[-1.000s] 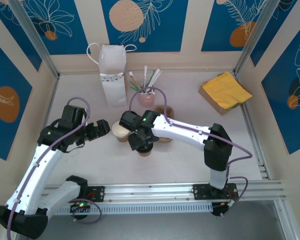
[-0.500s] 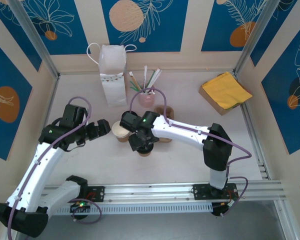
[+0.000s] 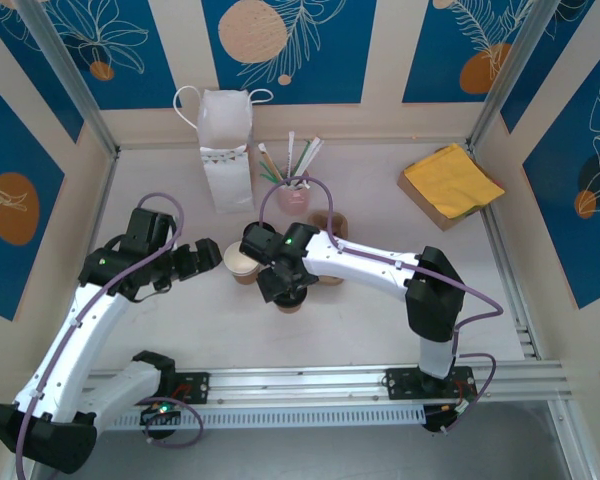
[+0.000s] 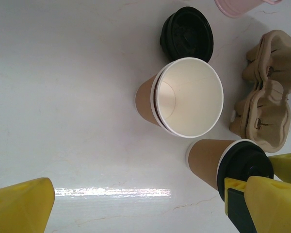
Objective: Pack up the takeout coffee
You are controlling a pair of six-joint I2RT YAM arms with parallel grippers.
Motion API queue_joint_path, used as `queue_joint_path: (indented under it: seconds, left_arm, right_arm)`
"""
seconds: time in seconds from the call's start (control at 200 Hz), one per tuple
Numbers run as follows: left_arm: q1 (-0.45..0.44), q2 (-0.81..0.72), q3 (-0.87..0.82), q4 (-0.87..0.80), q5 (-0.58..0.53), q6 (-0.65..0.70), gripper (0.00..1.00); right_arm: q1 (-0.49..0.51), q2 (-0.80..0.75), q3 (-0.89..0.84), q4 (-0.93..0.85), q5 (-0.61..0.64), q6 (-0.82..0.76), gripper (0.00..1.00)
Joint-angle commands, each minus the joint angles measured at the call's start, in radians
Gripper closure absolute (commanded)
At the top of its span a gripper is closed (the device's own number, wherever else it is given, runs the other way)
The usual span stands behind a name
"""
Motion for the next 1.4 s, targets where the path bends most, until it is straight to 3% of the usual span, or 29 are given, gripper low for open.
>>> queue_joint_path:
  seconds: [0.0,0.825,1.395]
  left_arm:
    - [0.010,-0.003,0.002,0.004,0.013,0.024,0.00]
    - [0.009,-0.003,0.000,0.004,0.018,0.023,0.00]
    - [0.009,0.006,0.013,0.006,0.048,0.028,0.00]
  right_arm:
    - [-0.005,0.016,0.021,-0.023,0.028,-0.014,0.21]
    - [-0.010,0.035,-0.016,0.009,-0.011,-0.008,0.21]
    - [-0.011,-0.011,0.071,-0.047,0.027,-0.010,0.14]
